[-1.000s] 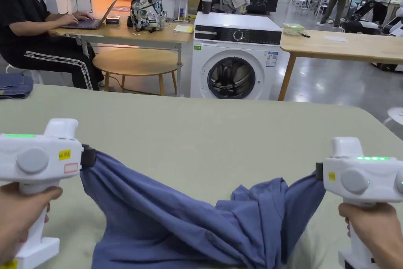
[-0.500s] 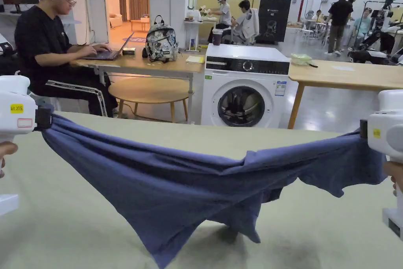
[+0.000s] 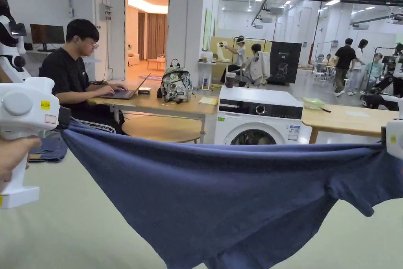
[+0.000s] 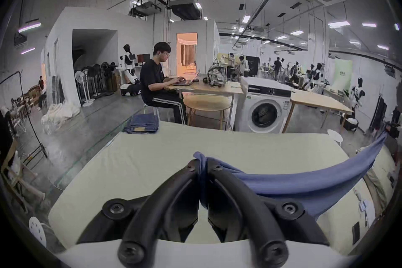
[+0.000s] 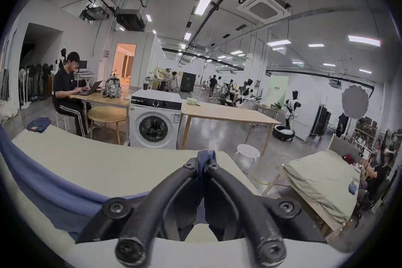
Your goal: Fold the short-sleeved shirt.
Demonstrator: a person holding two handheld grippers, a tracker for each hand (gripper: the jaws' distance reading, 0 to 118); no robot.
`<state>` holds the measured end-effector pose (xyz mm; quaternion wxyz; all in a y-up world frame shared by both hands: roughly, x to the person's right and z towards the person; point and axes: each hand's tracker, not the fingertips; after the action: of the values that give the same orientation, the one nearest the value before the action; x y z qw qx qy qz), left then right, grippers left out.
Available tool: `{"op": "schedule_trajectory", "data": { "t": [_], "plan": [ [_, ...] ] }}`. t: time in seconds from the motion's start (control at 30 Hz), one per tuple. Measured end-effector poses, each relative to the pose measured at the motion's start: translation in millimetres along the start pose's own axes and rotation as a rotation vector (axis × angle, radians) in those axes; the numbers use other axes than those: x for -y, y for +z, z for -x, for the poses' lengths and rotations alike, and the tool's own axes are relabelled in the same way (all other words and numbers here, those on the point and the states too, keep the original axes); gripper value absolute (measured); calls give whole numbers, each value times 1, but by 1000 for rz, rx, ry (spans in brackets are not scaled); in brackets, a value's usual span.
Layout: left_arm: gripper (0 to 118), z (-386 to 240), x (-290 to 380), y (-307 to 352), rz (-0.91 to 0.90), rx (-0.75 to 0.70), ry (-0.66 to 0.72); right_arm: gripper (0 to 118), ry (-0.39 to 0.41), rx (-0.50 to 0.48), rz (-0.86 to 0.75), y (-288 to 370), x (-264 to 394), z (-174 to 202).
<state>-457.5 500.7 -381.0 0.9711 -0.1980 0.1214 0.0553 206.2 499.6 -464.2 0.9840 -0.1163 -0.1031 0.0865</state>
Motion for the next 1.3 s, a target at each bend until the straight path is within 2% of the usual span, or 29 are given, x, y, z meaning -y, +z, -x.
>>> {"op": "schedule_trajectory", "data": {
  "t": [0.27, 0.37, 0.43, 0.8, 1.23, 1.3],
  "plan": [
    [0, -11, -30, -7, -61, -8, 4, 2, -41, 2, -36, -11, -27, -1],
    [0, -18, -16, -6, -60, -6, -7, 2, -24, 13, -30, -11, -15, 5],
    [0, -18, -2, -11, -34, -8, -24, 2, 15, 8, -10, -18, 1, 9],
    [0, -3, 129, -6, 79, 30, -1, 2, 85, -19, 87, 2, 115, 15],
    [0, 38, 291, 49, 193, 42, 48, 2, 151, -45, 265, 94, 265, -3],
    [0, 43, 315, 55, 242, 37, 40, 2, 135, -55, 310, 104, 284, -7]
  ]
}}
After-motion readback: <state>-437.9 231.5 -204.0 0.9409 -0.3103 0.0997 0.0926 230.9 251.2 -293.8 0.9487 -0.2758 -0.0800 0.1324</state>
